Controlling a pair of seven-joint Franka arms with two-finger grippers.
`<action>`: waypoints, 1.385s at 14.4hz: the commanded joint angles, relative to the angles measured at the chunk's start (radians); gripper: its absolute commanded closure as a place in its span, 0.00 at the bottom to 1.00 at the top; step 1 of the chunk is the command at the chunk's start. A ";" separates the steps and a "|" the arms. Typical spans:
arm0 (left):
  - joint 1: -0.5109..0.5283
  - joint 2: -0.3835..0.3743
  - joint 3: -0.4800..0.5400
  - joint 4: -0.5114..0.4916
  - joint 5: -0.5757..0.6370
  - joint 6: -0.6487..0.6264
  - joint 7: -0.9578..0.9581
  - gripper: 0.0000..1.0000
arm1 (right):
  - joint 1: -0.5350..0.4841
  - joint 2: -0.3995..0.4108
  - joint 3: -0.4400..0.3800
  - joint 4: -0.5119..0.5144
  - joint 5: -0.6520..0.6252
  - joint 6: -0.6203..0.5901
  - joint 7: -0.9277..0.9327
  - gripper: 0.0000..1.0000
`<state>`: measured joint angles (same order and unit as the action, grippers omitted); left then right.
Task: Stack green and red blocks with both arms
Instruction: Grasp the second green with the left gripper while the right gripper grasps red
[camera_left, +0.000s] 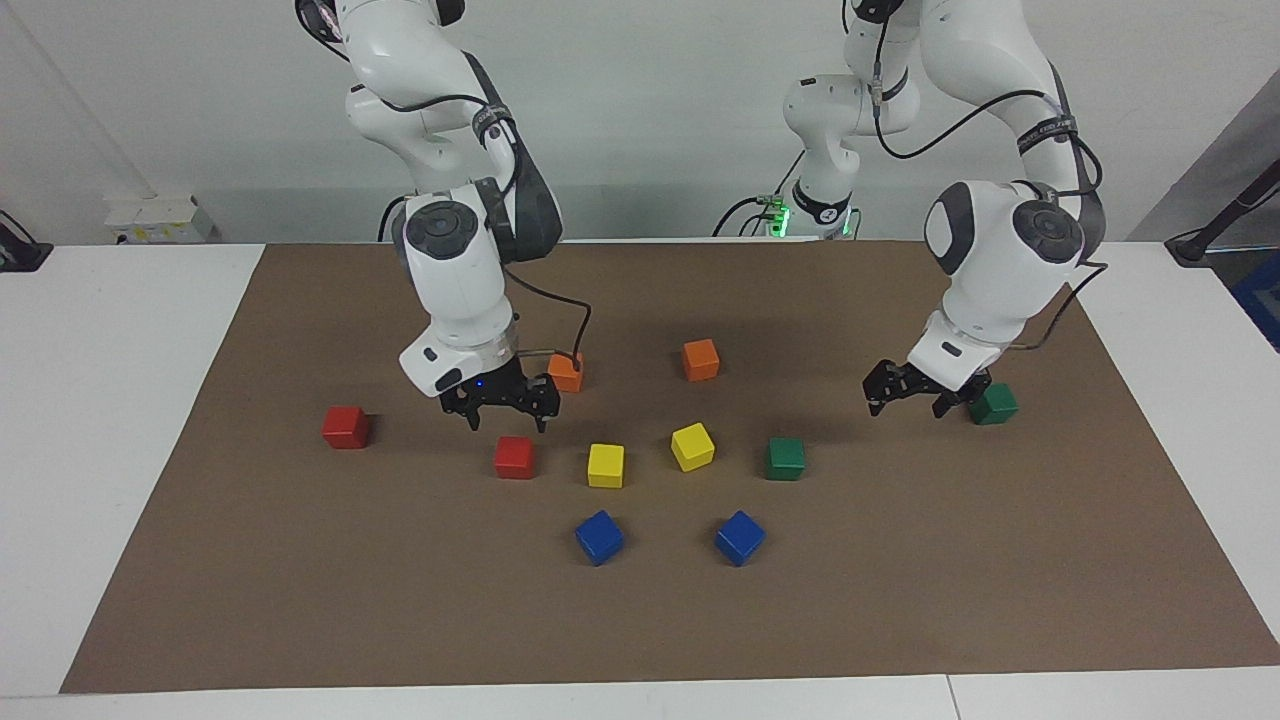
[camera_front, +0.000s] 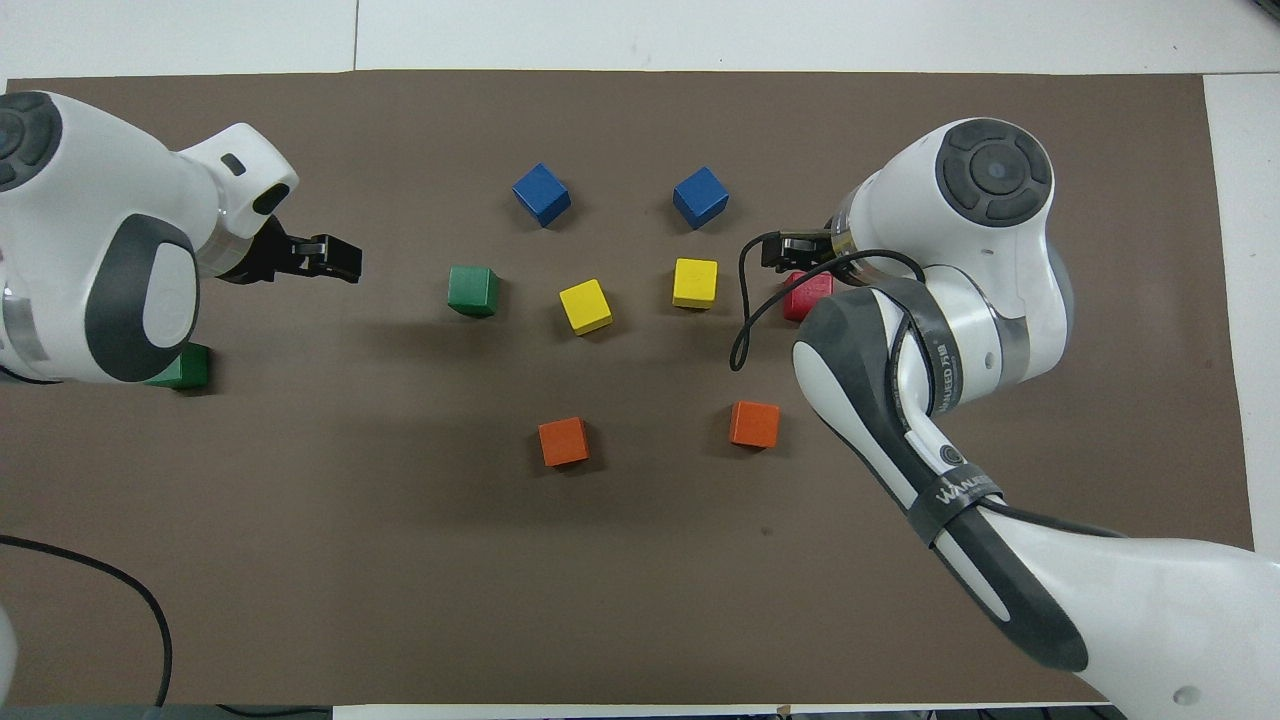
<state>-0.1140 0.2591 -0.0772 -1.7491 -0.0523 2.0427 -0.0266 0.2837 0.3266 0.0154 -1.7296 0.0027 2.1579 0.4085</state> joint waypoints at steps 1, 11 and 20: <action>-0.102 0.124 0.020 0.111 -0.014 -0.010 -0.030 0.00 | -0.009 0.043 -0.003 0.013 0.011 0.031 0.021 0.00; -0.182 0.219 0.016 0.114 0.055 0.114 -0.055 0.00 | -0.011 0.051 -0.003 -0.109 0.011 0.152 0.064 0.00; -0.203 0.215 0.019 -0.010 0.065 0.231 -0.059 0.11 | -0.008 0.049 -0.003 -0.185 0.011 0.237 0.055 0.02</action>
<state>-0.2954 0.4876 -0.0755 -1.7257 -0.0055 2.2380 -0.0819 0.2817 0.3904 0.0065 -1.8829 0.0031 2.3647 0.4680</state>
